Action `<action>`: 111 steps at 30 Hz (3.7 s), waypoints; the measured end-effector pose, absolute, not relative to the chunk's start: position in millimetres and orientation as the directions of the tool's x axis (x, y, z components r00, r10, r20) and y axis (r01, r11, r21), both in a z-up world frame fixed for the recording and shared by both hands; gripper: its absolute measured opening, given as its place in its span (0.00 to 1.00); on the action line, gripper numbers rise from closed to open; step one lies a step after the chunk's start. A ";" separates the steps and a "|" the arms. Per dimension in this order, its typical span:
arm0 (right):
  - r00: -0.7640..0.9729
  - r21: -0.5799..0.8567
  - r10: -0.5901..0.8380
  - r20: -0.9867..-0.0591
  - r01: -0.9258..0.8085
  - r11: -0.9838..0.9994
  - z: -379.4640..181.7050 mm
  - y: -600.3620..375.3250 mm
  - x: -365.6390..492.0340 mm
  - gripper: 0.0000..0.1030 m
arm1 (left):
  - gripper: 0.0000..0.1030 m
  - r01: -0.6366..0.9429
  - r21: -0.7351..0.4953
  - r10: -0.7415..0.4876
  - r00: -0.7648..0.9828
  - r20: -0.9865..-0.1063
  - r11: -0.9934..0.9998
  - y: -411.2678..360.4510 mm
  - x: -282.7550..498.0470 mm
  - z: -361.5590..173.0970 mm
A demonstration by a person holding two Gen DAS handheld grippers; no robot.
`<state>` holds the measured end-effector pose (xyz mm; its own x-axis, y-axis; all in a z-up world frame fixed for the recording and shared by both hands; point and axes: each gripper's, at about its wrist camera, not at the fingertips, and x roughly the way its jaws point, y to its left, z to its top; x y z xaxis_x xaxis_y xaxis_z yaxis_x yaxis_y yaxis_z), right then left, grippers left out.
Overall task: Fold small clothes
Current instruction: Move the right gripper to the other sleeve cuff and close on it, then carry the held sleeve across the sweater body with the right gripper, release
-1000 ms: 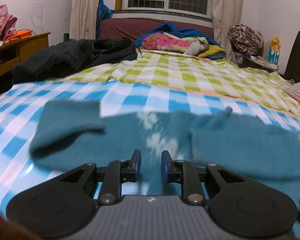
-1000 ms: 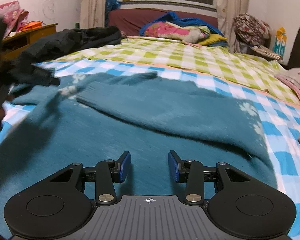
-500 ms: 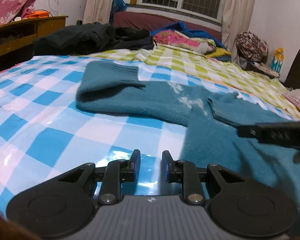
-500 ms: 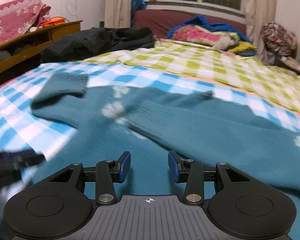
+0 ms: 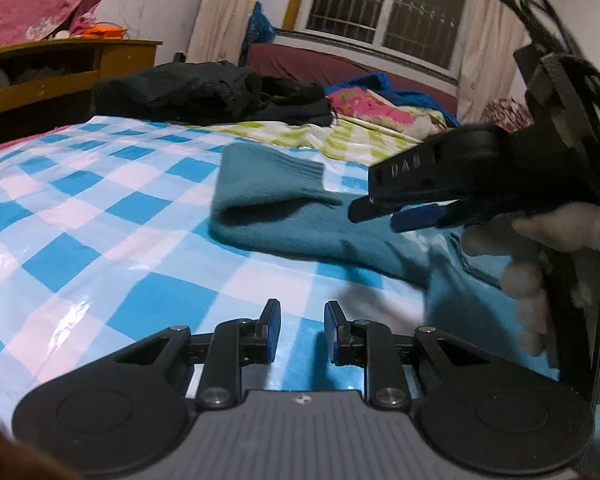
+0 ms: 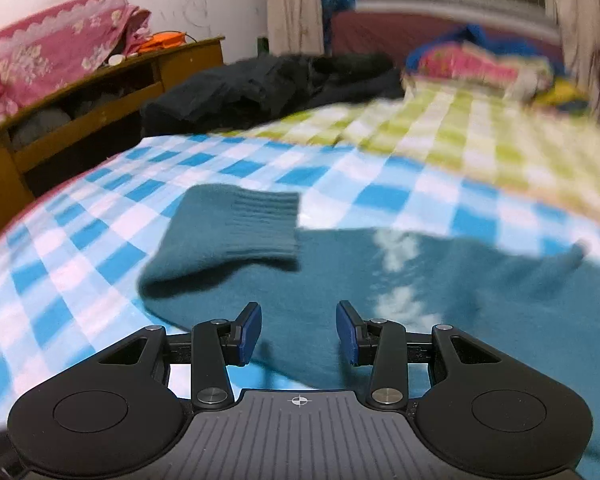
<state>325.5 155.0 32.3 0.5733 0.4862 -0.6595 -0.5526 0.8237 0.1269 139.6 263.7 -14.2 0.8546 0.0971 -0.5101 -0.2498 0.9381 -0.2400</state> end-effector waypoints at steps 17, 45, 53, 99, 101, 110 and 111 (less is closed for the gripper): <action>0.431 0.591 0.663 -0.613 -0.308 0.746 1.0 188.2 388.6 0.43 | 0.35 -0.390 -0.199 0.272 0.854 -0.443 0.899 293.0 129.1 -21.1; 0.722 0.541 0.510 -0.467 -0.223 0.811 86.8 25.1 381.8 0.08 | 0.40 -0.254 -0.102 0.199 0.905 -0.376 0.962 235.9 132.6 -5.1; 0.805 0.511 0.392 -0.445 -0.131 0.849 99.0 -75.2 364.2 0.08 | 0.46 -0.122 -0.010 0.110 0.925 -0.363 0.992 180.7 161.5 17.9; 0.768 0.213 0.074 -0.636 0.083 0.973 16.3 -196.7 351.2 0.25 | 0.52 0.028 0.151 0.056 0.848 -0.527 0.988 107.0 263.6 17.5; 0.772 0.216 0.094 -0.629 0.057 0.975 24.1 -199.0 336.2 0.25 | 0.52 0.026 0.151 0.058 0.849 -0.526 0.988 110.1 246.5 19.4; 0.721 0.206 0.196 -0.664 -0.076 0.976 39.3 -200.6 224.4 0.25 | 0.52 0.017 0.105 0.047 0.815 -0.578 0.994 131.9 141.4 17.9; 0.714 0.209 0.202 -0.671 -0.079 0.975 39.1 -201.2 211.6 0.26 | 0.52 0.013 0.106 0.052 0.812 -0.582 0.994 134.1 129.8 16.6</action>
